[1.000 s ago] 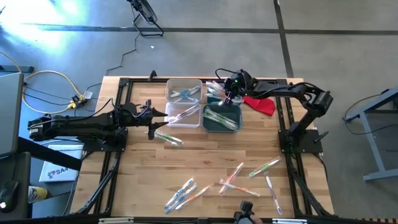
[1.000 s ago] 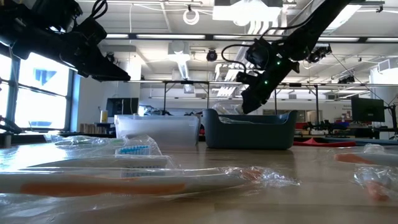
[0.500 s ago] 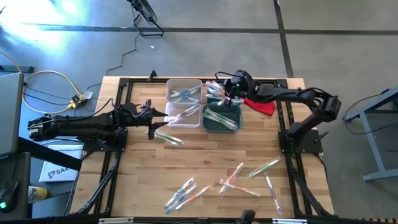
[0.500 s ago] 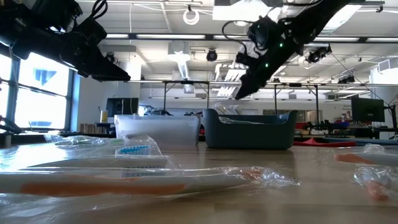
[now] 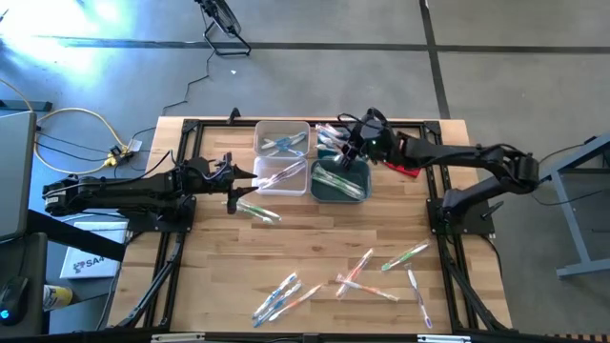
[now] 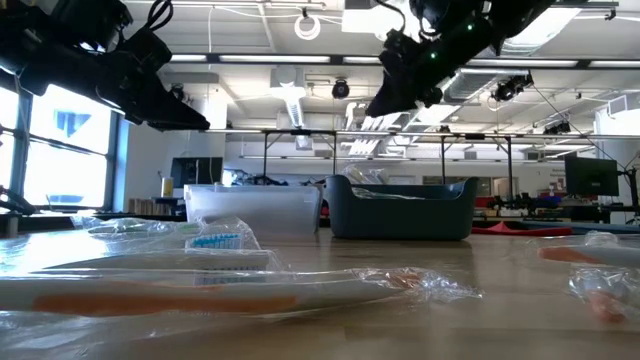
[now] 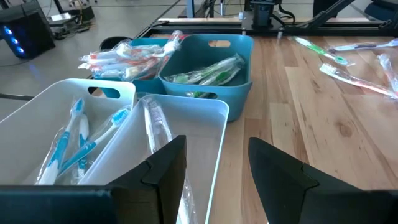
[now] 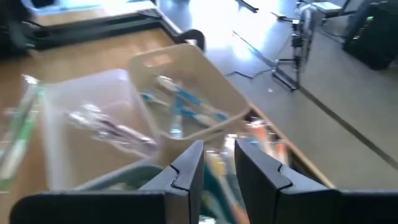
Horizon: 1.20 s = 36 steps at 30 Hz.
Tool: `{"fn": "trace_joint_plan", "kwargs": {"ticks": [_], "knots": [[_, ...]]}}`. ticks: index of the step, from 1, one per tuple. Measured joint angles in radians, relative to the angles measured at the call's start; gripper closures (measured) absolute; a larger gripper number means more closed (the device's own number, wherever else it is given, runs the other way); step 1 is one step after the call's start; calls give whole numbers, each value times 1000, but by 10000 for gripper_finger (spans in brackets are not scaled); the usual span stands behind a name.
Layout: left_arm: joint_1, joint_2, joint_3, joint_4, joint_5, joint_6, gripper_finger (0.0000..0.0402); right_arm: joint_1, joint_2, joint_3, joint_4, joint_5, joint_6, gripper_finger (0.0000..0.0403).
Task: Pick & Place Toothbrushes
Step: Put the green toothbrush into the green bin
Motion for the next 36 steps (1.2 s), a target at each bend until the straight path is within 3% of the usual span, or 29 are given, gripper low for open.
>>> {"fn": "trace_joint_plan", "kwargs": {"ticks": [10,18,22,36], "knots": [[0,0,0,0,0,0,231,180,-8,0,-10,-8,69,321],[0,0,0,0,0,0,231,318,-8,0,-146,-236,131,321],[0,0,0,0,0,-2,231,382,-7,0,-239,-293,140,321],[0,0,0,-1,0,-7,231,570,-7,0,-413,-315,522,321]]}}
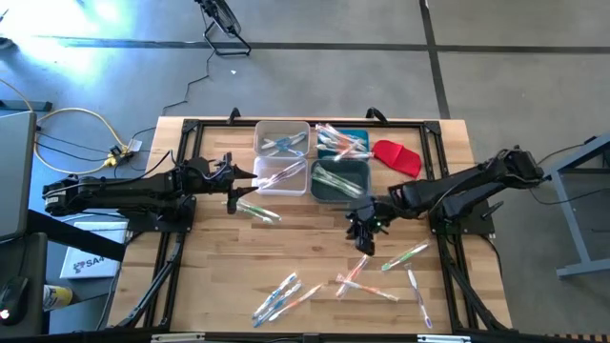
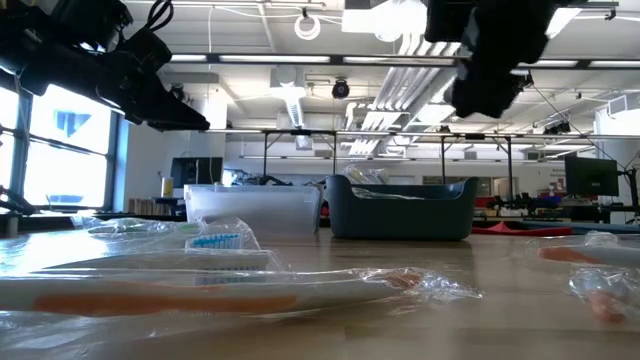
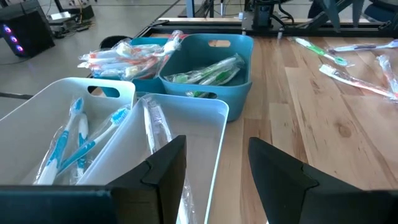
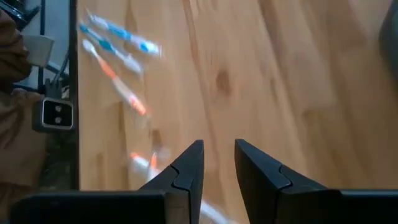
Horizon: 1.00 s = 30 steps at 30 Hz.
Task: Pick & Place Toothbrushes
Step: Put the green toothbrush into the green bin
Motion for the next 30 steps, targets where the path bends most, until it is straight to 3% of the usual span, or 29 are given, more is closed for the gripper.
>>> {"fn": "trace_joint_plan", "kwargs": {"ticks": [14,20,30], "knots": [[0,0,0,-1,0,0,231,188,5,0,-356,14,257,321],[0,0,0,-1,0,-1,231,258,5,-28,-364,72,376,321],[0,0,0,-8,0,-1,231,348,5,-118,-352,73,576,321]]}}
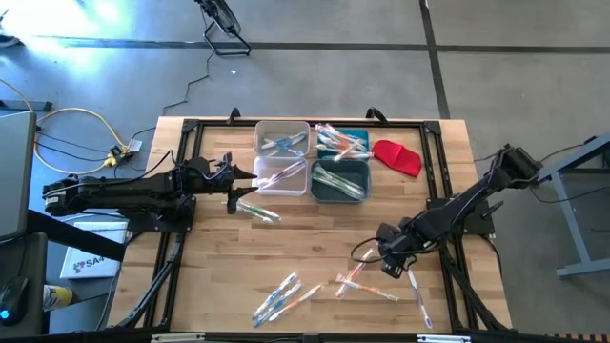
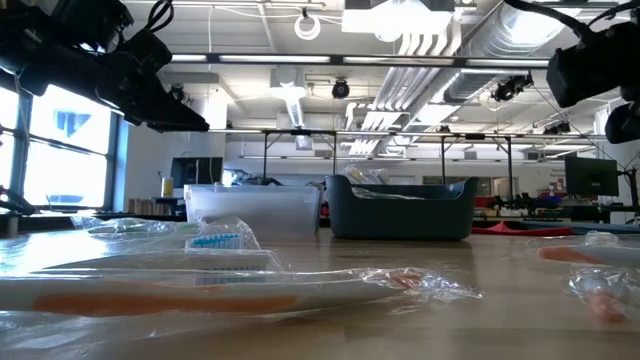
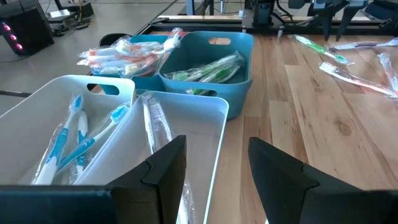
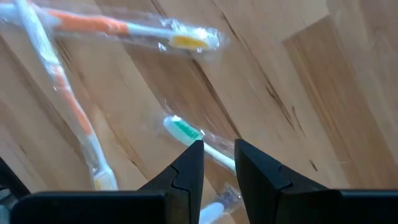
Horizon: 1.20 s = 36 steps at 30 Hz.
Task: Pick & Place Toothbrushes
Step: Put the green toothbrush into the green bin
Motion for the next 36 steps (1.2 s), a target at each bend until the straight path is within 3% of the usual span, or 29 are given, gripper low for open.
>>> {"fn": "trace_joint_plan", "kwargs": {"ticks": [10,16,23,36], "knots": [[0,0,0,0,0,0,231,47,0,-41,51,11,102,318],[0,0,0,0,0,0,231,93,1,-42,51,54,129,266],[0,0,0,0,0,0,231,151,47,-42,47,64,18,211],[0,0,0,0,0,0,231,176,221,-37,63,67,-92,205]]}}
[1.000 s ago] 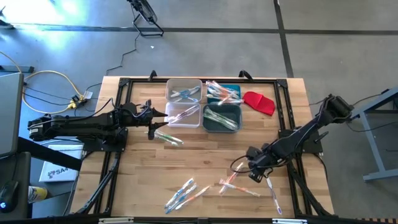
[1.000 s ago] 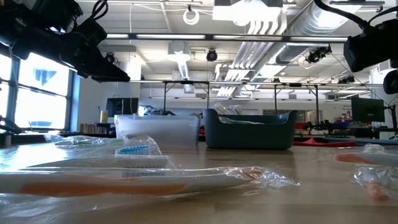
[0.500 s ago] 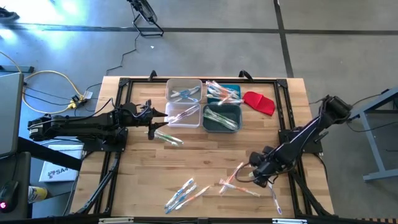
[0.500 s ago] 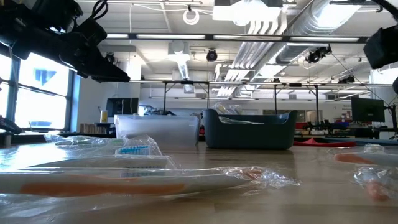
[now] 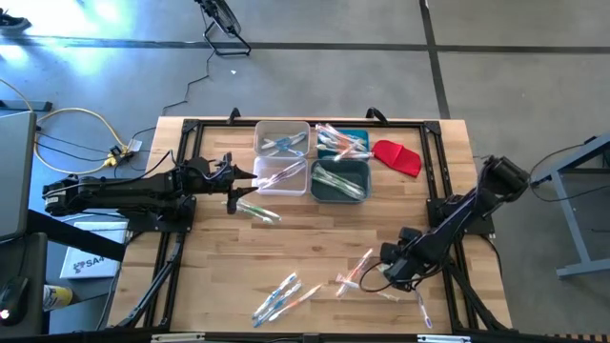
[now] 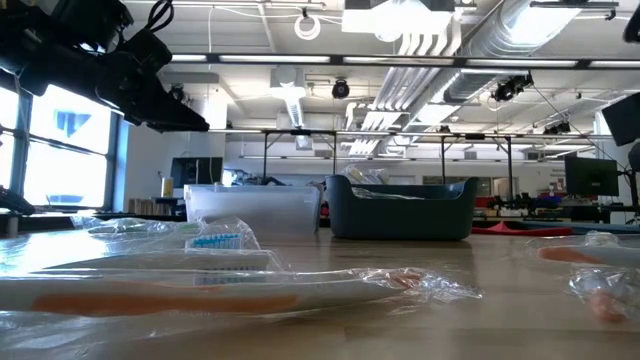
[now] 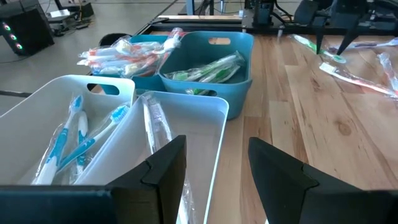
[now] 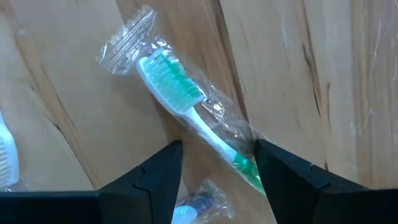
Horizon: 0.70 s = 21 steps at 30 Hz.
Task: Pick & Place Toothbrushes
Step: Put the green toothbrush into the green bin
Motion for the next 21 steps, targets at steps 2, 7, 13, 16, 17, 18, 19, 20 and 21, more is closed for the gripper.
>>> {"fn": "trace_joint_plan", "kwargs": {"ticks": [2,7,13,16,17,18,19,20,21], "knots": [[0,0,0,0,0,0,231,0,10,1,1,1,-3,205],[0,0,0,0,0,0,231,0,12,0,4,2,-1,217],[0,0,0,0,0,0,231,2,13,0,11,2,0,254],[0,0,0,0,0,0,231,2,14,0,15,0,0,276],[0,0,0,0,0,0,231,2,14,0,15,0,1,283],[0,0,0,0,0,0,231,2,14,0,16,0,1,291],[0,0,0,0,0,0,231,2,14,0,16,0,2,298],[0,0,0,0,0,0,231,2,15,0,16,0,2,305],[0,0,0,0,0,0,231,2,15,0,16,0,2,311]]}}
